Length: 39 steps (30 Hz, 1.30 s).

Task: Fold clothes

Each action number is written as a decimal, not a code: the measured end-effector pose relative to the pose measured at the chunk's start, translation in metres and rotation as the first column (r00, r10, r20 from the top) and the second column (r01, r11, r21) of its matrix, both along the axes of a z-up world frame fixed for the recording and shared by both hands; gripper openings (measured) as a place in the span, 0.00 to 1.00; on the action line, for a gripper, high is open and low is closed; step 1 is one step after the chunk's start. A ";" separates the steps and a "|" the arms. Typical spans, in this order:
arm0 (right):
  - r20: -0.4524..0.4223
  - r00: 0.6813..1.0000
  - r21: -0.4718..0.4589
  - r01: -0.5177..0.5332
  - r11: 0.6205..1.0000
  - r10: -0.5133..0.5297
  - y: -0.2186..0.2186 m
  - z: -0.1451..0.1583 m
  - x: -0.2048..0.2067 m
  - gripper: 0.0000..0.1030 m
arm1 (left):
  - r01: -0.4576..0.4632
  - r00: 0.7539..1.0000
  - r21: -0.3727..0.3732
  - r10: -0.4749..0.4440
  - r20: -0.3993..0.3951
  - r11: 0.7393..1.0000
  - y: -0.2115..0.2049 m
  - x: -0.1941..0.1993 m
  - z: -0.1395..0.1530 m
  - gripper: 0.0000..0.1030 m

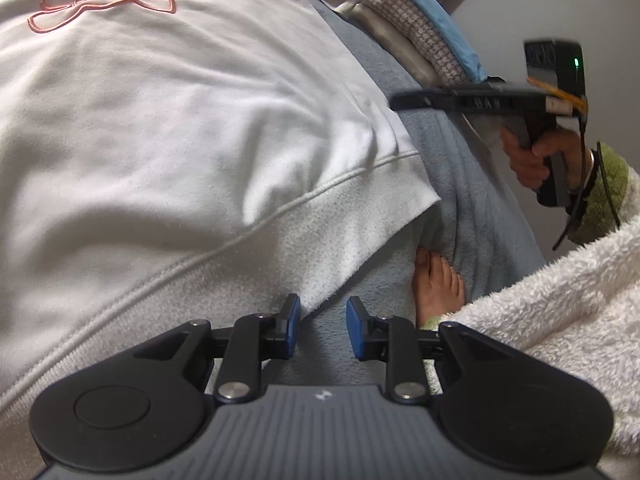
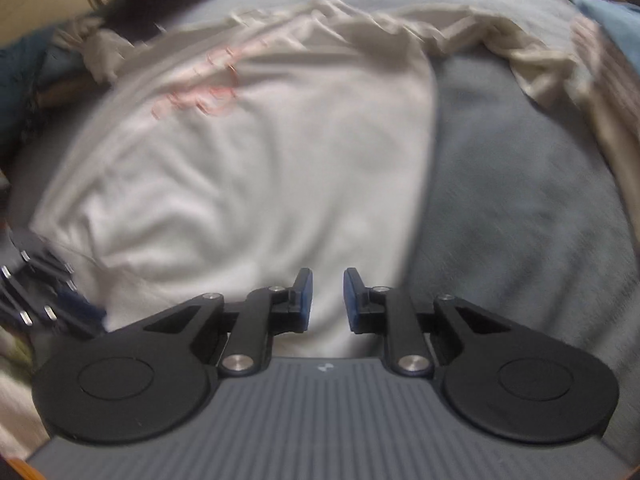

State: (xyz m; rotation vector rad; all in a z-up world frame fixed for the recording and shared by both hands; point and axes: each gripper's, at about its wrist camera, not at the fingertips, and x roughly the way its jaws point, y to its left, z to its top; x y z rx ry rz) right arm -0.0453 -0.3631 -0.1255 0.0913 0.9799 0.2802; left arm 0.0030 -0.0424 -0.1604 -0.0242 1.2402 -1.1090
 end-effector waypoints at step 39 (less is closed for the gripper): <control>0.012 0.936 0.147 -0.349 0.925 0.351 0.155 -0.041 0.028 0.14 | -0.564 0.821 -0.023 0.563 0.097 0.826 0.113 0.089 -0.001 0.03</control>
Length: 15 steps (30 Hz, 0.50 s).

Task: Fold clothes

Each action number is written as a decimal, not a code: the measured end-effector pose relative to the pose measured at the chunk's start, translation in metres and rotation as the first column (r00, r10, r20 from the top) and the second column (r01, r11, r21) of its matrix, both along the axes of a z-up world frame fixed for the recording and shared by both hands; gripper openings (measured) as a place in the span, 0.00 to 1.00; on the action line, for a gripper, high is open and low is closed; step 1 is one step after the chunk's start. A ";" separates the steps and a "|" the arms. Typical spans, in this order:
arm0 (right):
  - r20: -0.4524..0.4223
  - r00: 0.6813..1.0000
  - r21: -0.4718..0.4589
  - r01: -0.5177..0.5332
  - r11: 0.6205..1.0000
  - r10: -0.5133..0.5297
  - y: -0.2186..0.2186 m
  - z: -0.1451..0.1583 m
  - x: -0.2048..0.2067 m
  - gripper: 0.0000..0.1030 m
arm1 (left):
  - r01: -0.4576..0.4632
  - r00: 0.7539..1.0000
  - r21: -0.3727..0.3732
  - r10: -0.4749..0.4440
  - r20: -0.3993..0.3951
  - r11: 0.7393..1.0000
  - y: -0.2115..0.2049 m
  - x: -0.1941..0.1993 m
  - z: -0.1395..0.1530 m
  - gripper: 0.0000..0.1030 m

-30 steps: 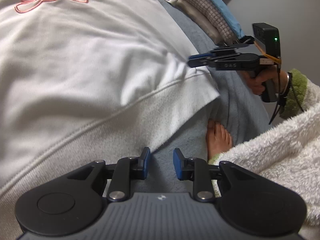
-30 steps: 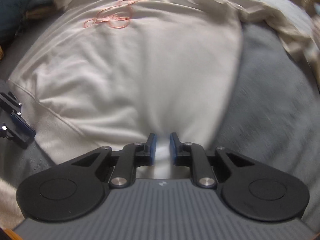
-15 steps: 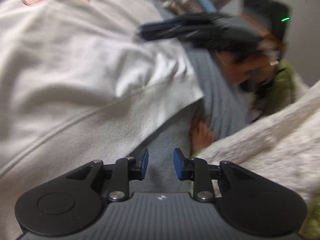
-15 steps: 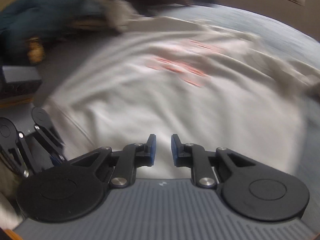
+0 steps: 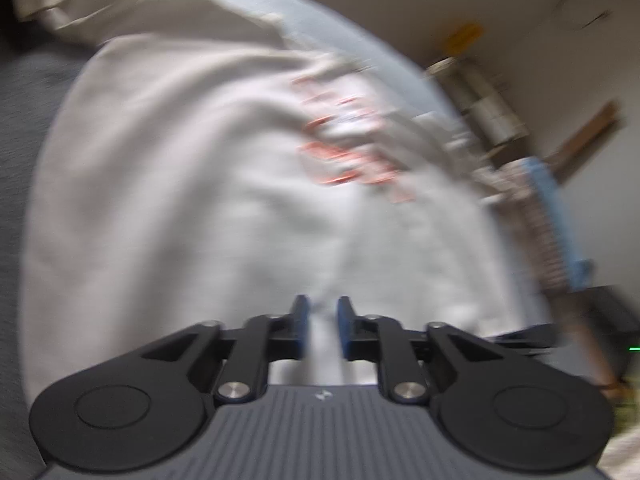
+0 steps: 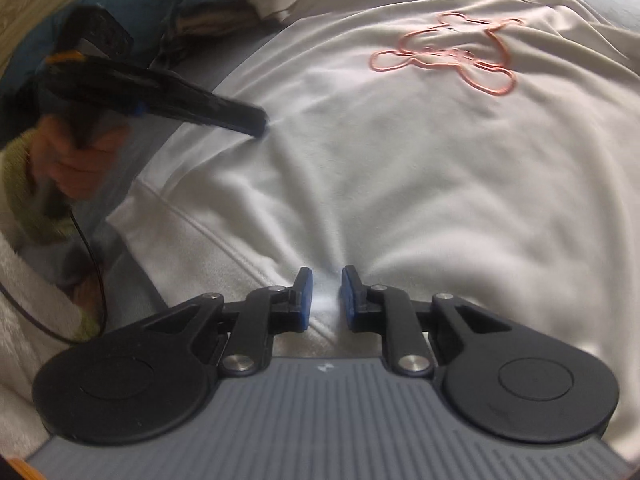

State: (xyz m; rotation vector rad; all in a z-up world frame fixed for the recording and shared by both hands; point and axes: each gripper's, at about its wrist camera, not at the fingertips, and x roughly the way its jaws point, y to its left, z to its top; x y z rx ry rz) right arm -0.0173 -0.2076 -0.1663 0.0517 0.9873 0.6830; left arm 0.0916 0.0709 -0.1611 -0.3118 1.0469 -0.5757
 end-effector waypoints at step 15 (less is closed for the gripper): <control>0.010 0.999 0.002 0.040 0.999 -0.040 -0.001 0.000 -0.003 0.14 | -0.134 0.967 0.206 0.083 0.241 0.969 0.022 0.021 0.042 0.15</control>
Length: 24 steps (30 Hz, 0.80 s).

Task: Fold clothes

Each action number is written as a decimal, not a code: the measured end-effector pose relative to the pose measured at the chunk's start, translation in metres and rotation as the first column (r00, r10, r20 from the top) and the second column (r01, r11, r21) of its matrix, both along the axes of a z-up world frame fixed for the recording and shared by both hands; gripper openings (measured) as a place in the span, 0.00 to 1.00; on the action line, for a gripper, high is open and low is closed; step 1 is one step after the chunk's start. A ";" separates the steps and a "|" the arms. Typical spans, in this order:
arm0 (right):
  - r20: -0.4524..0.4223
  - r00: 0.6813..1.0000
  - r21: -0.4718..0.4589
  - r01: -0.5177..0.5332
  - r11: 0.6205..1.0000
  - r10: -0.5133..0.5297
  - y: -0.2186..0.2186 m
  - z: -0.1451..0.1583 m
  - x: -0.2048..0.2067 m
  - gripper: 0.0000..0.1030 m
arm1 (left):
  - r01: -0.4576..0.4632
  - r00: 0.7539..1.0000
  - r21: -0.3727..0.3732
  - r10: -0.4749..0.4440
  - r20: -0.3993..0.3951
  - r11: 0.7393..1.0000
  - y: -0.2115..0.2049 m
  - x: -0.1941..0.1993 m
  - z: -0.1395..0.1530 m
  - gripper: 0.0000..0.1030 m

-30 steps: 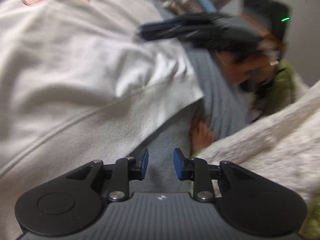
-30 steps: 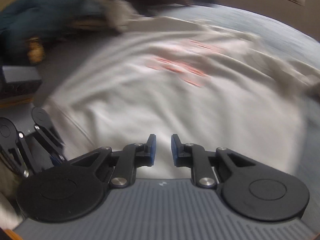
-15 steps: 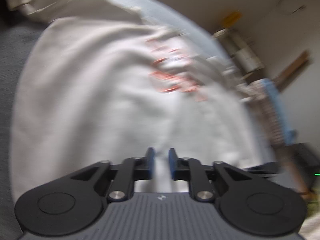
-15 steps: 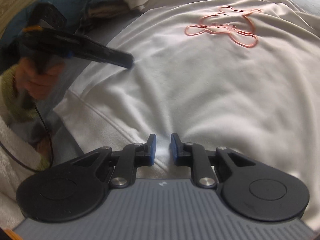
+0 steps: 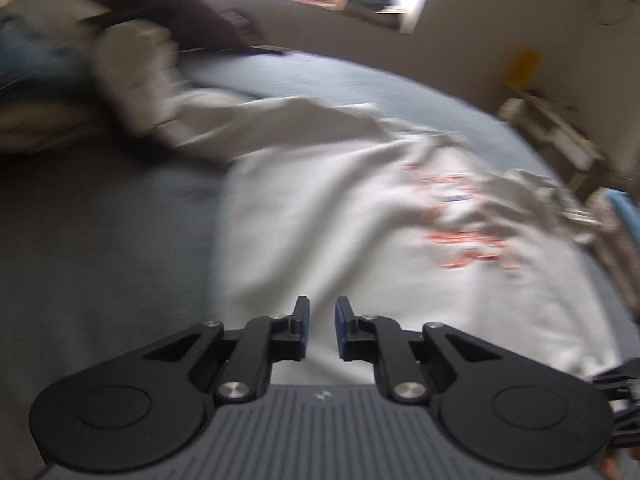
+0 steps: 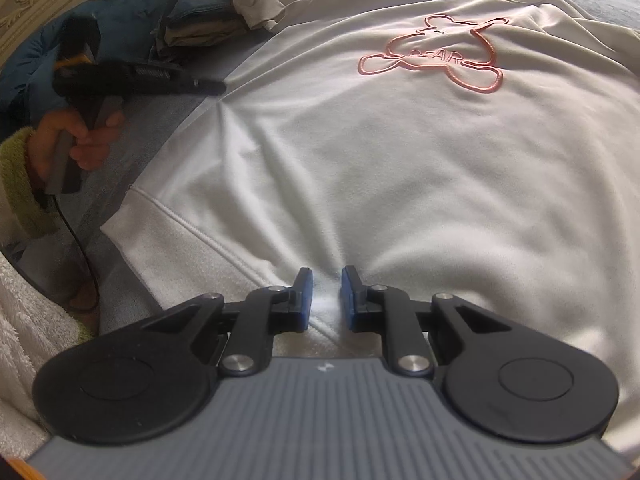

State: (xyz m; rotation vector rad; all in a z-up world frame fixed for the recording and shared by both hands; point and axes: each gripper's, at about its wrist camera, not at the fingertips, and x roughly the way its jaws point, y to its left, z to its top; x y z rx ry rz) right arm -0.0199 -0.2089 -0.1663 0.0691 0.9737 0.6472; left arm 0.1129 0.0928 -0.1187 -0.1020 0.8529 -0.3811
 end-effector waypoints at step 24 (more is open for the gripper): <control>-0.012 1.000 0.007 0.021 1.000 -0.021 -0.002 -0.001 -0.001 0.14 | 0.000 0.999 0.071 0.003 -0.044 0.998 0.034 0.004 0.023 0.23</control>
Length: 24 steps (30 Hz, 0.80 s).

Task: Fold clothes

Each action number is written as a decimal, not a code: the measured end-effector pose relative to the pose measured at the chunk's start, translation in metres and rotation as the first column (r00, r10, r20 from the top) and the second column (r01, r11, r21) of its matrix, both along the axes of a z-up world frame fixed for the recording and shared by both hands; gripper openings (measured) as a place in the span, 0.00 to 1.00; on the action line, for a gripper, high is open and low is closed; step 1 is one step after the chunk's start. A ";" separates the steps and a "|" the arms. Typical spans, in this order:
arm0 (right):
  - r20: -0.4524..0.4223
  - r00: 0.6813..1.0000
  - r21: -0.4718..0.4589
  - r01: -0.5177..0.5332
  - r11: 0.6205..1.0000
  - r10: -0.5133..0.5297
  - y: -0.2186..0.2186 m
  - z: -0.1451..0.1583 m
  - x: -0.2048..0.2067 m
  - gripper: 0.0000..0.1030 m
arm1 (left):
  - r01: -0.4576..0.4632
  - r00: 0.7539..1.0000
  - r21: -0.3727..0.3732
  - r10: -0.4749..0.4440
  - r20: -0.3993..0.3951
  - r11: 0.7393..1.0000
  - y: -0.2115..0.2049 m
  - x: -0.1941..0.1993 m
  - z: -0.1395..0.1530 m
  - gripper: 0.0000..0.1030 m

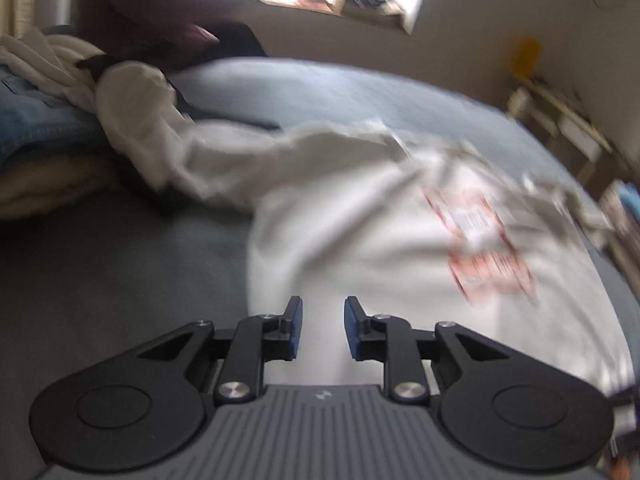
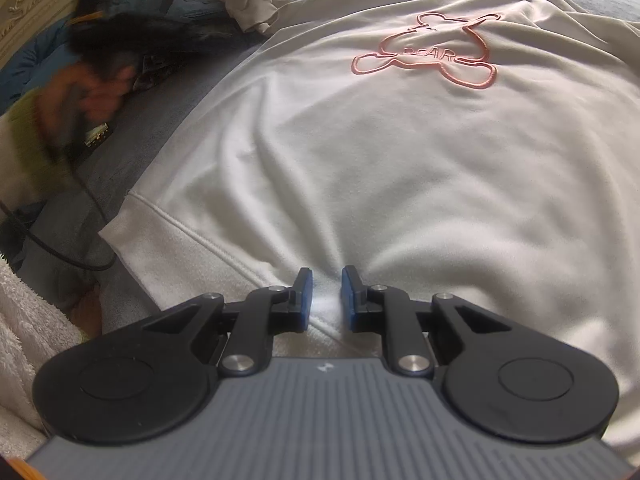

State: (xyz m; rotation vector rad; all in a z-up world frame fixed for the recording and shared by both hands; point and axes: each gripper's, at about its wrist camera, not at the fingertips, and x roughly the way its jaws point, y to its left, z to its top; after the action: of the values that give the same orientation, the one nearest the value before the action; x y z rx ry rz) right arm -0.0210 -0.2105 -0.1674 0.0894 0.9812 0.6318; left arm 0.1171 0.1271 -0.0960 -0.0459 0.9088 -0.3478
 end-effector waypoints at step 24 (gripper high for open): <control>0.171 0.979 0.005 -0.110 0.994 0.108 0.039 0.048 0.040 0.16 | 0.049 0.993 0.138 -0.032 -0.116 0.989 -0.010 -0.066 -0.019 0.27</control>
State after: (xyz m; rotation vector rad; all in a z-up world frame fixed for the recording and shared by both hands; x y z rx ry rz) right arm 0.0189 -0.1716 -0.1198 -0.0061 0.8196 0.7349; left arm 0.0515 0.1176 -0.1147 0.0839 1.0465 -0.3203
